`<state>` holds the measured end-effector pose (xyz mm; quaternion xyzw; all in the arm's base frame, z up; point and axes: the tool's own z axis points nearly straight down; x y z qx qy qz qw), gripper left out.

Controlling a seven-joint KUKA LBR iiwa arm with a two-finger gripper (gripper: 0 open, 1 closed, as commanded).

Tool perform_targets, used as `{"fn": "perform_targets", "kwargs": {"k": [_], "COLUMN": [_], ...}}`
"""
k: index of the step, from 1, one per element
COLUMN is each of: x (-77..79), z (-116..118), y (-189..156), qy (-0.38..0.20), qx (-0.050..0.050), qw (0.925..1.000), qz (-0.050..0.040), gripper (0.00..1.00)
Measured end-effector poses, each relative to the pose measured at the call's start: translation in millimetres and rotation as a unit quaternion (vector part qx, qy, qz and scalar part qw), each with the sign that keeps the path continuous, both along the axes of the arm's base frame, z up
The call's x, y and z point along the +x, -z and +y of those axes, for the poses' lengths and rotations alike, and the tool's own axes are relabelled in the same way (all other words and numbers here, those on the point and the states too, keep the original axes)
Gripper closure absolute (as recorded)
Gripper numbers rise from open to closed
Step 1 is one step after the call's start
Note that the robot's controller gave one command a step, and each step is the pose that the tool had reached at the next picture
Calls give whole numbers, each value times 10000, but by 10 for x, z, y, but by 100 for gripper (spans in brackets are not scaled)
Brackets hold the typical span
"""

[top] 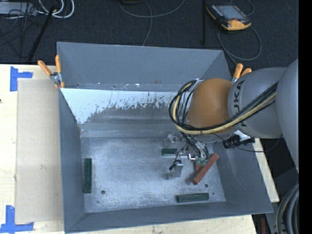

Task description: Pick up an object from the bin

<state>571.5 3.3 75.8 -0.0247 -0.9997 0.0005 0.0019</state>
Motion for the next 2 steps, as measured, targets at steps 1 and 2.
{"fn": "perform_targets", "kwargs": {"k": [1,2], "x": [5,-127], "z": [2,-4], "y": [-45,-1785], "qy": [19,64], "qx": [8,7], "qw": [10000,10000], "qz": [-18,-64], "gripper": [100,100]}}
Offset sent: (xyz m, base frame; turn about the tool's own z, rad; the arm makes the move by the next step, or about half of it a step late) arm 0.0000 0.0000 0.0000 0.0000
